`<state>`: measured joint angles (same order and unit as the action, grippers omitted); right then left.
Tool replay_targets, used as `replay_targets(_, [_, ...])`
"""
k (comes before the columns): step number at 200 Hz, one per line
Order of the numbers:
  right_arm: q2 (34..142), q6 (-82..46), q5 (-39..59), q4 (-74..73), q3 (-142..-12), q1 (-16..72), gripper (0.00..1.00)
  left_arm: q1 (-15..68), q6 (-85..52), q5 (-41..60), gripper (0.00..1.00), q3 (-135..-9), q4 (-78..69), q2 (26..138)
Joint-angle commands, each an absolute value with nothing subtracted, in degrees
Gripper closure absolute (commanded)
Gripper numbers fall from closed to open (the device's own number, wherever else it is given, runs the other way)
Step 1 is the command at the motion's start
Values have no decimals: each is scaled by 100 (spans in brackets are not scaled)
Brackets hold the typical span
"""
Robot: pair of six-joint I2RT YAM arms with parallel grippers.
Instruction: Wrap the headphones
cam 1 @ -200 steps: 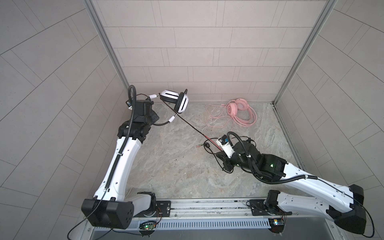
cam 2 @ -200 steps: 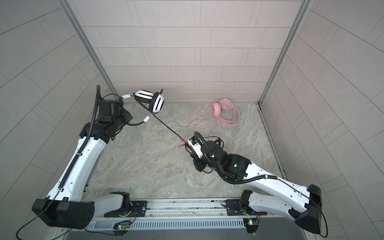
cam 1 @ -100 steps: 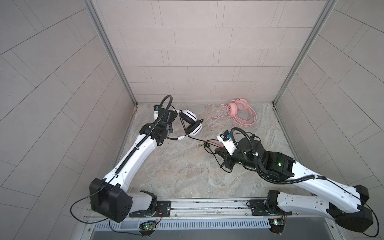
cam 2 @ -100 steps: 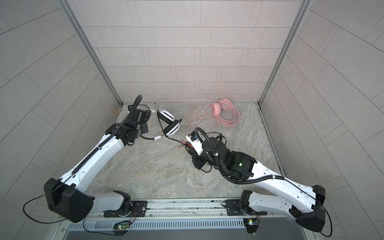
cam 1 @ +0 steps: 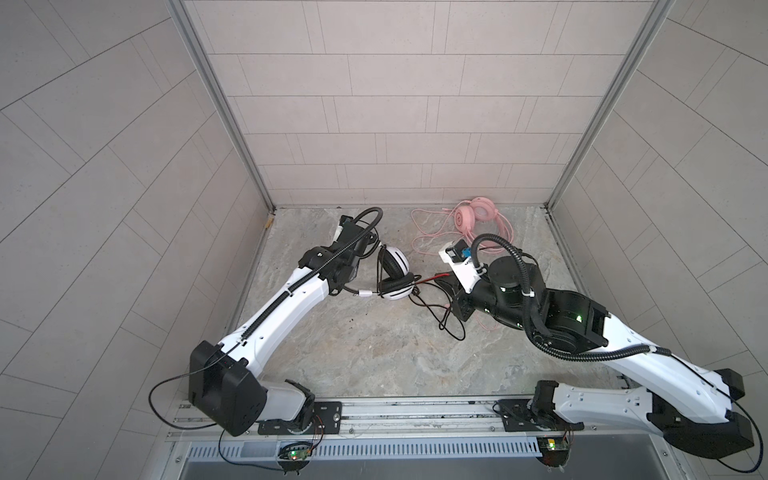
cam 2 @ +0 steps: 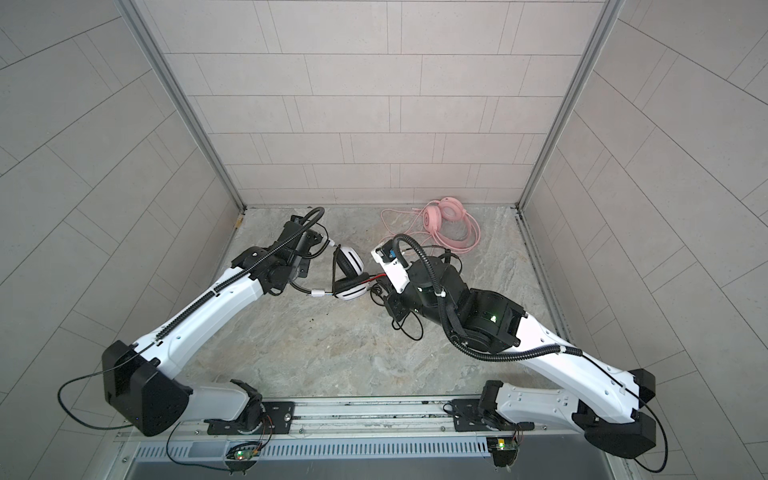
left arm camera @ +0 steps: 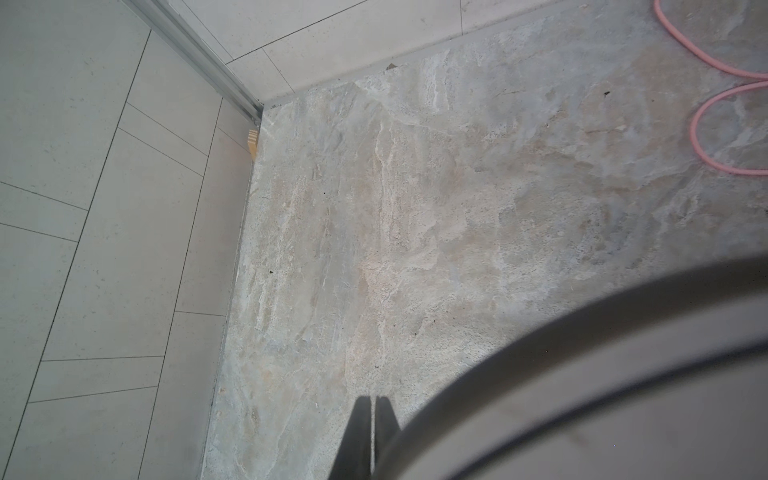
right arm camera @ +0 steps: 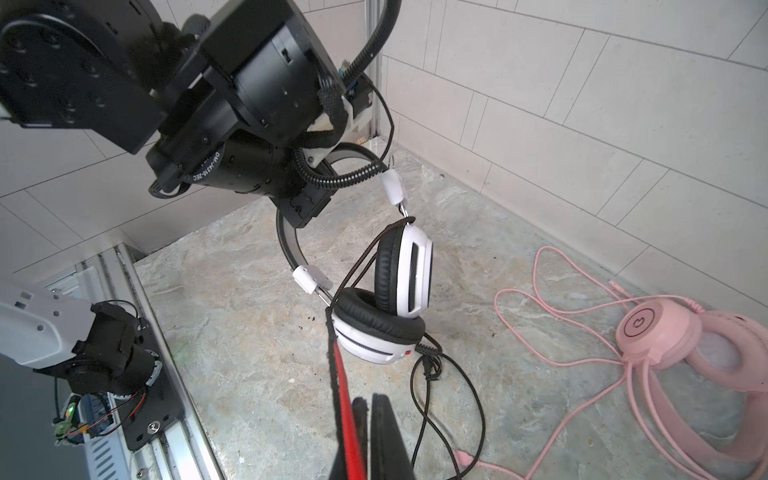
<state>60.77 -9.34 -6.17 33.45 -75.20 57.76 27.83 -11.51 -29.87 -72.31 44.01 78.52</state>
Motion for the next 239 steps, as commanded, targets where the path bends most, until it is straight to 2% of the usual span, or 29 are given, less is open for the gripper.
replay_targets(1, [6098,-619,-974,3178,-7832,5753,100,2742,-911,-2822,100,-7348,4515,7700])
replay_targets(58, [6655,-106,-846,2902,-8364,5226,100,2742,-615,-990,100,-7111,4374,7500])
replay_targets(152, [7559,-465,905,2634,-8878,3847,100,2742,-179,1336,100,-6774,3784,6967])
replay_targets(192, [8067,-717,1679,2453,-8622,3278,100,2738,-177,1978,100,-6645,3512,6839])
replay_targets(239, [8410,-826,1846,2174,-8156,3242,100,2729,-257,2390,100,-6536,3262,6697])
